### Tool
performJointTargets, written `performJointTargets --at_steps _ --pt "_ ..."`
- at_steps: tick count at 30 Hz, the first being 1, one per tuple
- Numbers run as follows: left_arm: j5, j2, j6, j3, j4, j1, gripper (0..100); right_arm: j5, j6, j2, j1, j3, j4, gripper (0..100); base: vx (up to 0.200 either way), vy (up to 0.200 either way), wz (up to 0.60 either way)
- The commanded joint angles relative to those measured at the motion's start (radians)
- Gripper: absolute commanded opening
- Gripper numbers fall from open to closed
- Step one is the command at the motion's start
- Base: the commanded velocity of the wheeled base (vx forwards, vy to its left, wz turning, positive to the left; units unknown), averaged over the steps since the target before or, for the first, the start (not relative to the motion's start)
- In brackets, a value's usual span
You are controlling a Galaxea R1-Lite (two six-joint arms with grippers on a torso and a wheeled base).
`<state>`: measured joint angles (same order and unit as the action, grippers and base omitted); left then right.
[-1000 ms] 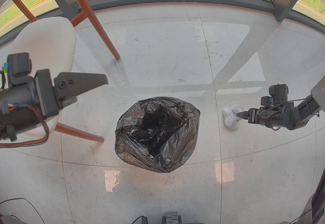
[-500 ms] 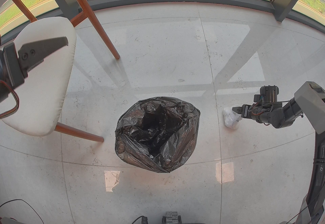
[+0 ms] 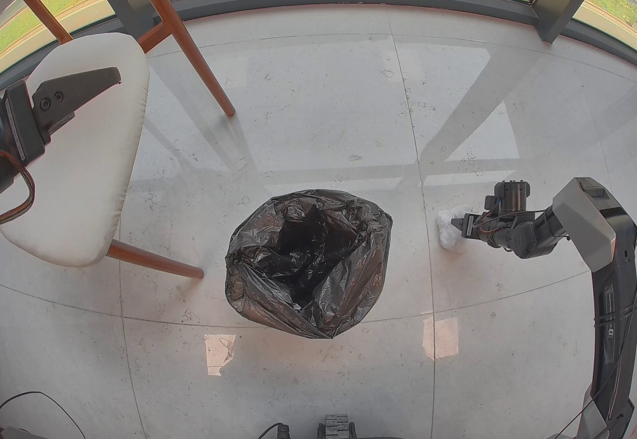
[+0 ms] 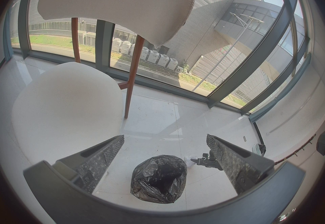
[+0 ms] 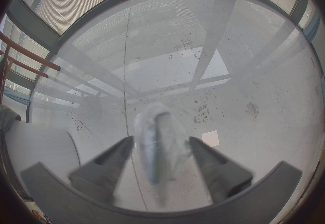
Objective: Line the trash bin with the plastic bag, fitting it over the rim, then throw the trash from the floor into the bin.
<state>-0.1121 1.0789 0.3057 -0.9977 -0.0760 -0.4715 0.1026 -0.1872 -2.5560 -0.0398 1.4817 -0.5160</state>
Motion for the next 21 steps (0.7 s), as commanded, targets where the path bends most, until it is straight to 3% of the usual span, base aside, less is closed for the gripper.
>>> performJointTargets --at_steps 1,8,21 --pt "0.002 0.004 0.001 0.001 -0.001 0.01 100 0.0 0.0 -0.038 -0.002 0.011 -0.003 0 0.0 0.0 0.0" --pt "0.002 0.003 0.001 0.004 -0.001 0.013 100 0.002 -0.001 -0.01 0.001 0.003 -0.003 0 0.0 0.0 0.0" --pt "0.003 -0.005 -0.005 0.04 -0.048 0.022 100 0.045 -0.04 0.583 -0.032 -0.311 0.025 0 0.0 0.0 0.0"
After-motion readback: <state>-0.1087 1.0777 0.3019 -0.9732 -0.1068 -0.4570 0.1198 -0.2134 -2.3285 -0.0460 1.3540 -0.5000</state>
